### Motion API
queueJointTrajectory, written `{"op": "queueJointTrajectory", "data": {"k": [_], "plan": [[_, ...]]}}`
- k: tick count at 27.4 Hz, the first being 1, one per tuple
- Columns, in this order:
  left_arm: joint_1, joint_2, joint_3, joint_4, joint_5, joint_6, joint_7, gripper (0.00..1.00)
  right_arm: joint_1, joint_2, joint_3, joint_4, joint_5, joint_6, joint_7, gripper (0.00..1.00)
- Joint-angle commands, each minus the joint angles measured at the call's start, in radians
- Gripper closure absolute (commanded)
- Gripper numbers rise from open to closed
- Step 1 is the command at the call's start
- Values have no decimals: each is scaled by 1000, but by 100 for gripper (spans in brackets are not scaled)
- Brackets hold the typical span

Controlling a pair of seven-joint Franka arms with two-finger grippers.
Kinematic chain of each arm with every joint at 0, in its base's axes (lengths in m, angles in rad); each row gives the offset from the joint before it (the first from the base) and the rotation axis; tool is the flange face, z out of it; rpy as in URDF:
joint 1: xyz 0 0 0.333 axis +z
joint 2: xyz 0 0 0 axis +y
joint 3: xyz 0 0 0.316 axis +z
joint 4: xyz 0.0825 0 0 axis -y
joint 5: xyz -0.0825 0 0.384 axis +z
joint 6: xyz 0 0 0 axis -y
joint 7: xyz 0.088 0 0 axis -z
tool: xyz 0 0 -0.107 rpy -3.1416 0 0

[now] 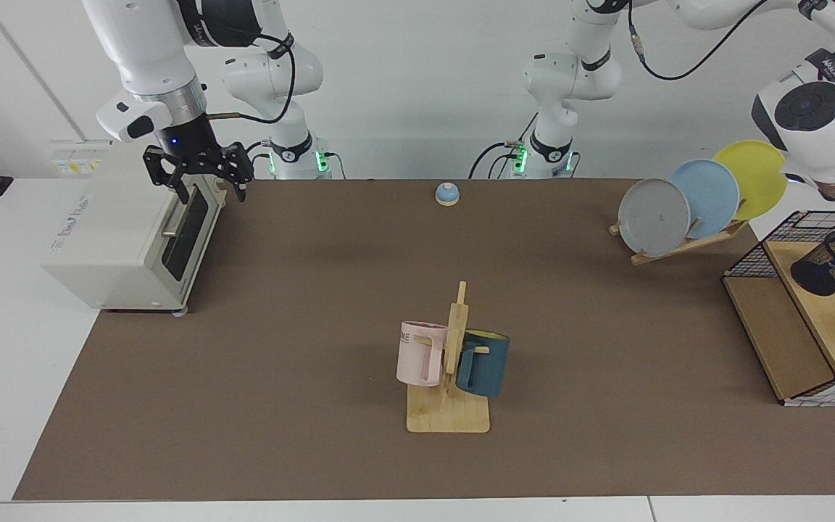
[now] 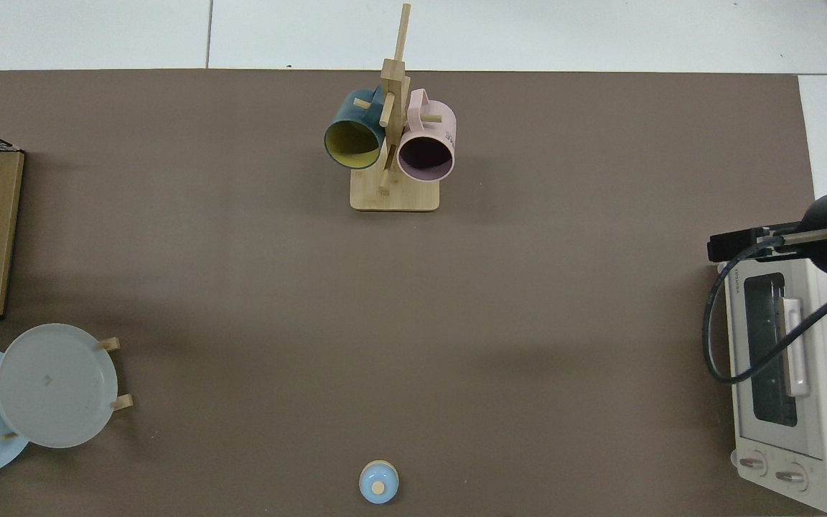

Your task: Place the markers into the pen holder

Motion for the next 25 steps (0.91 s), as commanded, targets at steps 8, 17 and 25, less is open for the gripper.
{"op": "queueJointTrajectory", "data": {"k": [8,17,25], "plan": [[-97,2,-39,45,14,-159,-62,0,-19,-5,12,3,5,-25,6,0],[-97,1,-156,67,-120,-190,-182,0,-17,-5,12,2,3,-26,1,0],[-100,-1,-164,47,-532,-206,-328,0,-19,-7,11,3,2,-32,-3,0]]}}
